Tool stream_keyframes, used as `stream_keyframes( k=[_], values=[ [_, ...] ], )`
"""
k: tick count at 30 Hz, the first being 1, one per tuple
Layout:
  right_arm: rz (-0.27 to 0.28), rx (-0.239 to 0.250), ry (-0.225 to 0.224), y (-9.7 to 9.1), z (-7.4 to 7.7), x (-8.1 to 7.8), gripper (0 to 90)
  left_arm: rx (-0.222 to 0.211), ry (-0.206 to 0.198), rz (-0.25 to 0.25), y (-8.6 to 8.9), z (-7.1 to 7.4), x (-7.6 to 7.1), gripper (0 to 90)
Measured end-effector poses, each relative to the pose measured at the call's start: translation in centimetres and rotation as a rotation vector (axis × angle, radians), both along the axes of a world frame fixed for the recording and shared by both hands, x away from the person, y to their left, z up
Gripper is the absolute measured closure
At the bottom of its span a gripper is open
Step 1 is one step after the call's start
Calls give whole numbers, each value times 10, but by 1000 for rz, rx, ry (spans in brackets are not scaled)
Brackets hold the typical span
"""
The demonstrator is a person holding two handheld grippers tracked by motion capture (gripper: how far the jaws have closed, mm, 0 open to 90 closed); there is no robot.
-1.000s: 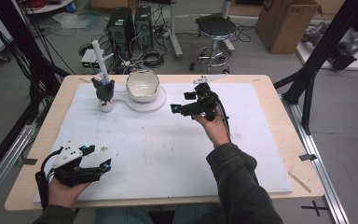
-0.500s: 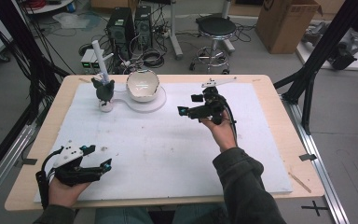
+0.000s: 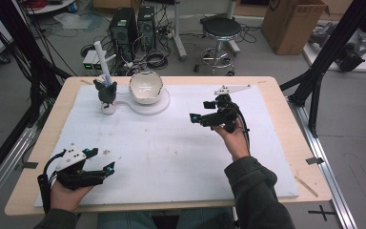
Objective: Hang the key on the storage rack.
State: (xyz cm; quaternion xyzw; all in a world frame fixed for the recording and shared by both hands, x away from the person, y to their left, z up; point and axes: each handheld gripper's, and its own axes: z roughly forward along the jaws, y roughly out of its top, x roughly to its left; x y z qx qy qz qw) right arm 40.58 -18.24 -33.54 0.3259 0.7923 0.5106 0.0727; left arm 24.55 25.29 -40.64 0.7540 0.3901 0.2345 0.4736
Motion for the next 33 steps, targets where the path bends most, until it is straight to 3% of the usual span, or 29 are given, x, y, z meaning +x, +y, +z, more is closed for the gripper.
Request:
stream_keyframes(
  k=[18,26,33],
  values=[
    [-42,-9,22,-29,-17,-16,117,-1,2,5,-2,0,1,206],
    [-56,-13,-4,-38,-18,-25,118,4,1,0,-3,0,0,206],
    [-74,-13,11,-49,-28,-32,117,7,0,1,-3,0,1,206]
  ],
)
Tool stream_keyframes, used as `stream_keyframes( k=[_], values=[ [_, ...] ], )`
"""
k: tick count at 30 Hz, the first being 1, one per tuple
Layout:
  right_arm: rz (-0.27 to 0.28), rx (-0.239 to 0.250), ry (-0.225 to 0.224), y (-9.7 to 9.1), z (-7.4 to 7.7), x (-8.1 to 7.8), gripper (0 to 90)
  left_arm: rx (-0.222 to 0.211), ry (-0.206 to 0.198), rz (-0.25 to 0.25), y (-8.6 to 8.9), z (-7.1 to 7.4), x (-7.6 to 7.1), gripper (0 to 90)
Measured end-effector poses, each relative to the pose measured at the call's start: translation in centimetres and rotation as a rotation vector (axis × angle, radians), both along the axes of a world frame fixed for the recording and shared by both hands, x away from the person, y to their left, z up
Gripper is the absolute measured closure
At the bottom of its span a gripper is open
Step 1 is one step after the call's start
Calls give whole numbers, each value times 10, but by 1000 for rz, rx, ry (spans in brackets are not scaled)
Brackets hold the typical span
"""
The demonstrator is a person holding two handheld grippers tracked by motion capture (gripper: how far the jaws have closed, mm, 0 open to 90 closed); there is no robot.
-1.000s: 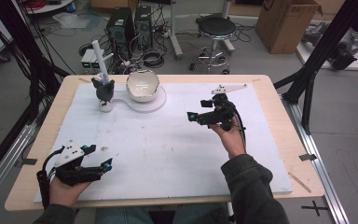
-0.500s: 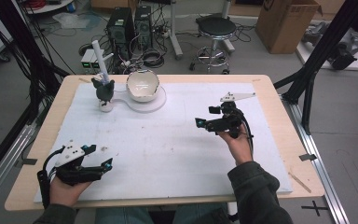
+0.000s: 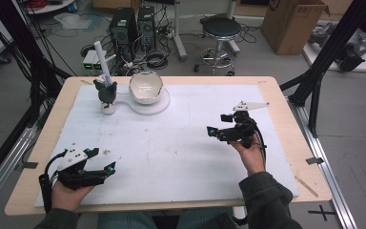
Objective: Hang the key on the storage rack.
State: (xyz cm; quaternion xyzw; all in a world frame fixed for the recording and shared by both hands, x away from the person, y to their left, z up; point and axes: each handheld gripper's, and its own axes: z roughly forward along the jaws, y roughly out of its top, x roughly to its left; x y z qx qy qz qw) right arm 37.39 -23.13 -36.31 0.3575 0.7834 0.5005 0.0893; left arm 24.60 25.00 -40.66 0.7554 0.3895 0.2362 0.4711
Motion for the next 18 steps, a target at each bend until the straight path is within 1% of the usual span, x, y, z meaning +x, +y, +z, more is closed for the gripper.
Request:
stream_keyframes(
  k=[2,5,8,13,18],
  values=[
    [-4,3,5,-2,-2,-1,117,-1,2,1,0,0,0,206],
    [-8,-6,2,-5,-3,-4,118,-3,3,3,0,0,0,206],
    [-9,-4,-4,-8,-5,-6,118,1,3,1,0,0,1,206],
    [-20,-7,-1,-13,-9,-12,118,0,5,5,0,0,1,206],
    [-25,-11,-13,-19,-10,-18,117,-2,5,10,1,0,0,206]
  ],
)
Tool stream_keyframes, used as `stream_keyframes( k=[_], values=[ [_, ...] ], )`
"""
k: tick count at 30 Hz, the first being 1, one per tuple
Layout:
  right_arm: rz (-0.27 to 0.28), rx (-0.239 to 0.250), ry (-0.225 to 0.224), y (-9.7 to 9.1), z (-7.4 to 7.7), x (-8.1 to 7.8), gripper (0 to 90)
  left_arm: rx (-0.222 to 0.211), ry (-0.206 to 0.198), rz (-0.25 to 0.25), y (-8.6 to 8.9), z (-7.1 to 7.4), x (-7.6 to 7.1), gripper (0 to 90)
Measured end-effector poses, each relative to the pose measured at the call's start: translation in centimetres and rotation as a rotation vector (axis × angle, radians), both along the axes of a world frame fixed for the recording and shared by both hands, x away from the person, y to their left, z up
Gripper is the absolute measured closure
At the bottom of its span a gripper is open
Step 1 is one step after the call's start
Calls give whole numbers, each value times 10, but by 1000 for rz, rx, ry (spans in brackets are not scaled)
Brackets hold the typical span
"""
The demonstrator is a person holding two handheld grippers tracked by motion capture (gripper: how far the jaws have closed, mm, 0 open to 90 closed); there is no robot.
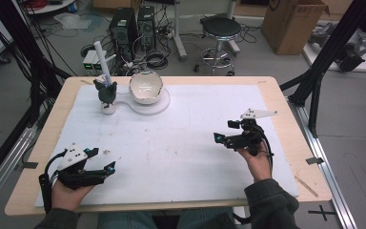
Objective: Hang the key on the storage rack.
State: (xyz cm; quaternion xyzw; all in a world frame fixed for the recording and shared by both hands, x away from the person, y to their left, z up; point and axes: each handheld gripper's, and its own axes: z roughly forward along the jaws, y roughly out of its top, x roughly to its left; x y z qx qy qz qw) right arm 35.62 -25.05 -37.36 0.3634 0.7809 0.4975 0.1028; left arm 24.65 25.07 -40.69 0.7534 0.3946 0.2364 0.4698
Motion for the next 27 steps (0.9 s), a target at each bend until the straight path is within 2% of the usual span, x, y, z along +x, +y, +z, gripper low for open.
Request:
stream_keyframes(
  k=[11,27],
  values=[
    [-7,-36,-8,-8,-9,-14,117,-1,4,-2,0,0,0,206],
    [-42,-28,-7,-27,-25,-32,117,6,5,-3,0,-1,-1,206]
  ],
)
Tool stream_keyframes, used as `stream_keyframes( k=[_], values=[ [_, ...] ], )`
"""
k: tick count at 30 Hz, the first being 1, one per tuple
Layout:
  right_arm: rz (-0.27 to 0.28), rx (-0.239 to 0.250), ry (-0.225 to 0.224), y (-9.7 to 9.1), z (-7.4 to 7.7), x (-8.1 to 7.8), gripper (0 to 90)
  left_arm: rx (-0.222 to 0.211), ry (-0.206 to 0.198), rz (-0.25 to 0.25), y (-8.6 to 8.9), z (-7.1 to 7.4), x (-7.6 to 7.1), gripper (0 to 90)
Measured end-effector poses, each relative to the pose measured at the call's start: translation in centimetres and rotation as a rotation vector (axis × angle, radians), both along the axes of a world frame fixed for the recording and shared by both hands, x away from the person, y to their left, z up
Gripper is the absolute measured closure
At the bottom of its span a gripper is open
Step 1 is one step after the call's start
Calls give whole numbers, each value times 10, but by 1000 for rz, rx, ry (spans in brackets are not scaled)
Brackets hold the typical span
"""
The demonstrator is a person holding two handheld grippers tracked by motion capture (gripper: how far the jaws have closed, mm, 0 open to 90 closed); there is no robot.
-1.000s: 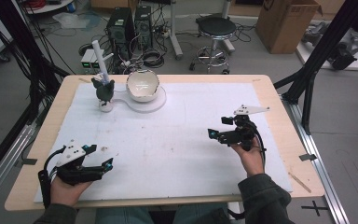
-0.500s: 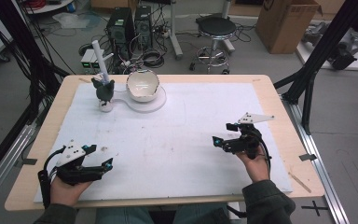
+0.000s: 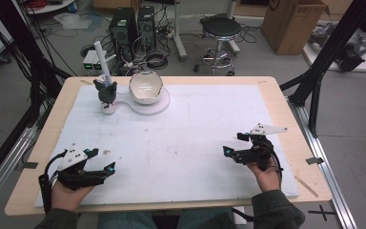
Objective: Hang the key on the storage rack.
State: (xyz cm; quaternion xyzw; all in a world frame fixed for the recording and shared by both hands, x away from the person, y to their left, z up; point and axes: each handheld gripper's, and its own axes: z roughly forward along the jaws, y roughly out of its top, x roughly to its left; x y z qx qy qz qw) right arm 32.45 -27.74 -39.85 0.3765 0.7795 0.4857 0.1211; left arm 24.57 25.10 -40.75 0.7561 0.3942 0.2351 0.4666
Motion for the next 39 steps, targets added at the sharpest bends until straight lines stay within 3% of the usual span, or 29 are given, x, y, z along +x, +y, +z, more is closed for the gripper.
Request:
stream_keyframes(
  k=[19,33,39],
  values=[
    [-46,-2,4,-21,-14,-18,117,2,14,-2,-1,-2,0,205],
    [-41,16,-15,-26,-15,-40,117,40,28,-15,-5,-5,0,206],
    [-46,12,-21,-26,-17,-41,116,51,31,-18,-7,-6,0,206]
  ],
)
